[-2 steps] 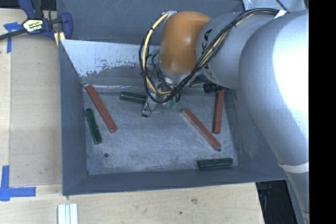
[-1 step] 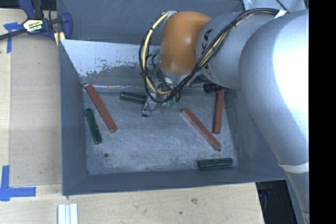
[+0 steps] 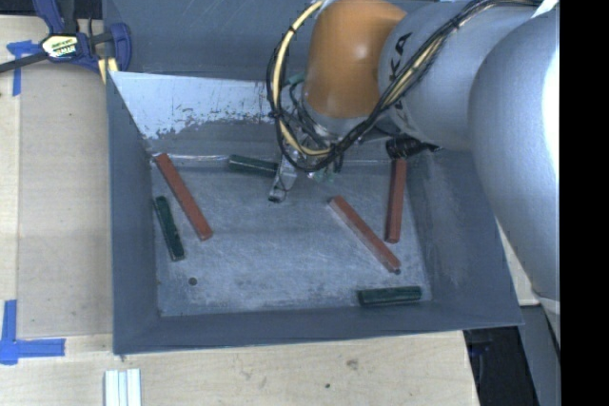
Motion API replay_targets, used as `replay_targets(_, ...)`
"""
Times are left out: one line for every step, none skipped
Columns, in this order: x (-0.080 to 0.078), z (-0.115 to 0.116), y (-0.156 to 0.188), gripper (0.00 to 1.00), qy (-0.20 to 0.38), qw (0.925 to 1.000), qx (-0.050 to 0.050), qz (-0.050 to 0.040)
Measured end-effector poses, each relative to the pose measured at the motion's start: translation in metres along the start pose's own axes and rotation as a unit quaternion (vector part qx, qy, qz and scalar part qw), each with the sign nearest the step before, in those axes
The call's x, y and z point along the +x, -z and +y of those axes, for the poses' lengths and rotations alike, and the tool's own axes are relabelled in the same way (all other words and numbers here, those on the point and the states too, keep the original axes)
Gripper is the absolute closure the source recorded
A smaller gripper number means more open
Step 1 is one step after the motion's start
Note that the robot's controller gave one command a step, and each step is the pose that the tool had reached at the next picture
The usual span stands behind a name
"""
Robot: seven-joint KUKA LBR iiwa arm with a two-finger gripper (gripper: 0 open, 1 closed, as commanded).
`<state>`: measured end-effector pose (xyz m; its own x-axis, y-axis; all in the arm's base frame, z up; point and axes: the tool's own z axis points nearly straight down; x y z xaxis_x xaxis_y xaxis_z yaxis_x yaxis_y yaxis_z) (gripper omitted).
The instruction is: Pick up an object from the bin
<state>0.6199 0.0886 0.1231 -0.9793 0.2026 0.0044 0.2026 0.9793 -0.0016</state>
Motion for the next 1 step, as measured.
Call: replay_targets(0.0077,0.0045,0.1399,1.0,0.006,1.0,-0.001,-0.0039)
